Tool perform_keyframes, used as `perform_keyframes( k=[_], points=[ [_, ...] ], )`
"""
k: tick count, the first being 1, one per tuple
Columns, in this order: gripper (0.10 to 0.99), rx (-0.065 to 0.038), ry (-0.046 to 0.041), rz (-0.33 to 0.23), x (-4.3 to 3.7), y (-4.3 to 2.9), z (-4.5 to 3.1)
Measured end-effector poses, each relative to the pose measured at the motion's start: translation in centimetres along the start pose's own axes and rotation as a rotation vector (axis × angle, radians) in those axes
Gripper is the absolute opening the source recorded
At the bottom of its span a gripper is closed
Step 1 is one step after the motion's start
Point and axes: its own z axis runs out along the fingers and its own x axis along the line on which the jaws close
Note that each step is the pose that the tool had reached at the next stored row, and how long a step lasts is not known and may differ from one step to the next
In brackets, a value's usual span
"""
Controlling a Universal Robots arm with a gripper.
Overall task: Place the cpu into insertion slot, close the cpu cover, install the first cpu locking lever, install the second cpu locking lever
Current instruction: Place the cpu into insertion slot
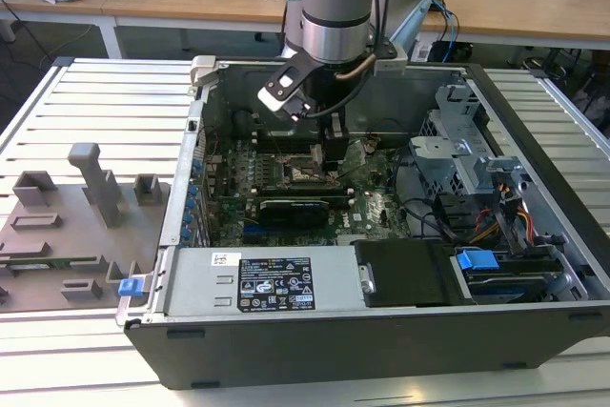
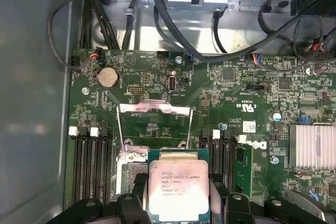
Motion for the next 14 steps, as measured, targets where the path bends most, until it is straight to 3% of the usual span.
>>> perform_keyframes(
  k=[14],
  points=[
    [0.545, -0.001, -0.0067, 0.076, 0.0, 0.0, 0.02]
  ],
)
